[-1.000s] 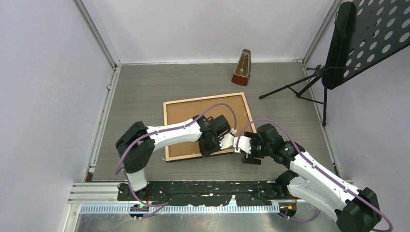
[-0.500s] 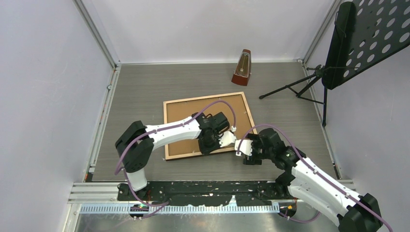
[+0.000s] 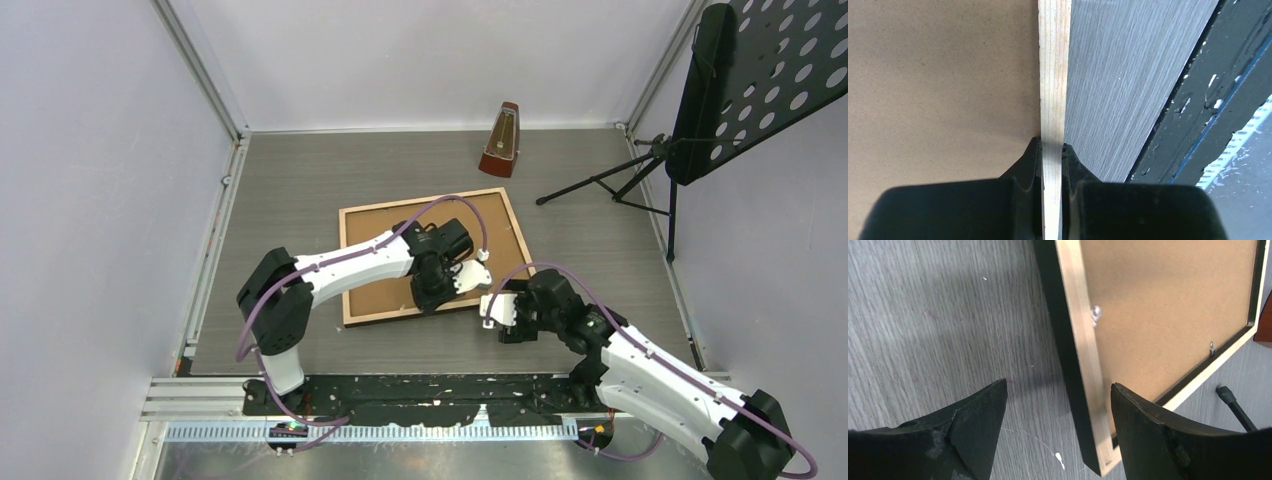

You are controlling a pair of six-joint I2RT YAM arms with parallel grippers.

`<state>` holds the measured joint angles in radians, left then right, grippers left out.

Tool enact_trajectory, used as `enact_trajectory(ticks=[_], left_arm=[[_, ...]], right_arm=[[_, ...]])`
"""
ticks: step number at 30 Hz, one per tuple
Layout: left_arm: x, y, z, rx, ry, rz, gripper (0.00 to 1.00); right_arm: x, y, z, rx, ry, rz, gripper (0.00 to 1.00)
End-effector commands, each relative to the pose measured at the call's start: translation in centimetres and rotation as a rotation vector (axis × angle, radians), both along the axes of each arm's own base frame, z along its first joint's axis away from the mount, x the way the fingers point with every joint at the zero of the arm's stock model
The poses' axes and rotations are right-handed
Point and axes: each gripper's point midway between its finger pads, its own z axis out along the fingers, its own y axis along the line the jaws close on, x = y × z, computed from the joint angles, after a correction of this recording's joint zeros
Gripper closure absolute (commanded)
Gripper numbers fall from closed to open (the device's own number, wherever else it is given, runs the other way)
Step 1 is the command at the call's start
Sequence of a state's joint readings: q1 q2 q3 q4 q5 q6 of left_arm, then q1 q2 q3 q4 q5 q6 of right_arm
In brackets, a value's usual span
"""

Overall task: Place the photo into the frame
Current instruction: Turn over the photo frame at the center of the board.

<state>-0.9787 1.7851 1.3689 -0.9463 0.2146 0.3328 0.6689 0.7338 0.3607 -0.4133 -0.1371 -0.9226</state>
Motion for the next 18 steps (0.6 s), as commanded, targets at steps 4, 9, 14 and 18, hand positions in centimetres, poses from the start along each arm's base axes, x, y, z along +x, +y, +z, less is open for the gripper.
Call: enact_trajectory(ticks=[4, 9, 14, 18], left_arm=[[0.3, -2.2, 2.4, -0.098, 0.02, -0.015, 1.0], [0.1, -2.2, 2.5, -0.1, 0.033, -0.018, 1.0], [-0.1, -2.3, 2.8, -0.102, 0.052, -0.019, 1.0], [-0.2, -2.5, 2.9, -0.107, 0.061, -0.02, 1.0]], right_arm=[[0.4, 0.0, -0.1, -0.025, -0.051, -0.007, 0.2], [1.5, -0.4, 0.4, -0.039, -0.125, -0.041, 0.22], [2.3, -0.7, 0.4, -0.07, -0.194, -0.054, 0.23], [3.0, -0.7, 0.6, -0.077, -0.25, -0.06, 0.24]])
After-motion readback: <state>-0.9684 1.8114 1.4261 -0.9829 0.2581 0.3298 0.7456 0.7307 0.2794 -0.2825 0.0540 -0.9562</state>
